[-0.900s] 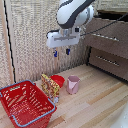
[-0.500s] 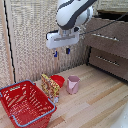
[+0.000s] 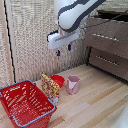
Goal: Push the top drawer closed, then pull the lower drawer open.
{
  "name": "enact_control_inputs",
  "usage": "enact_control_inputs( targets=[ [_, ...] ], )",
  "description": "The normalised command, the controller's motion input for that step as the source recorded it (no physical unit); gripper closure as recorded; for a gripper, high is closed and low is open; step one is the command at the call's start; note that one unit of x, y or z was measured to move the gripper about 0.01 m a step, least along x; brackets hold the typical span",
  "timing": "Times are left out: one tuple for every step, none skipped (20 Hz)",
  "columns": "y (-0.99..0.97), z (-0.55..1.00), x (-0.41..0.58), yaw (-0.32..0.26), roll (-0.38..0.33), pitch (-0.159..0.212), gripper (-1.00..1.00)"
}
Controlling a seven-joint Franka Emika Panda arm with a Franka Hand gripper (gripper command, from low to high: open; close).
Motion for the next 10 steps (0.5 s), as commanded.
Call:
enact_control_inputs(
  targets=[
    [-0.01,0.13,0.0,0.156,-0.336,-0.048,-1.0],
    [0.0,0.13,0.0,0.153,-0.342,-0.045,-1.0],
    [0.0,0.13,0.0,0.152,-0.343,-0.043,-1.0],
    [0.0,0.12,0.0,0.15,-0.345,-0.038,-1.0],
    [0.0,0.12,0.0,0.149,-0.348,-0.034,-1.0],
    [0.0,0.12,0.0,0.149,-0.349,-0.033,-1.0],
    [0.0,0.11,0.0,0.149,-0.35,-0.03,-1.0],
    [0.0,0.11,0.0,0.147,-0.353,-0.02,-1.0],
    [0.0,0.11,0.0,0.144,-0.356,-0.015,-1.0],
    [0.0,0.11,0.0,0.138,-0.362,0.0,-1.0]
  ],
)
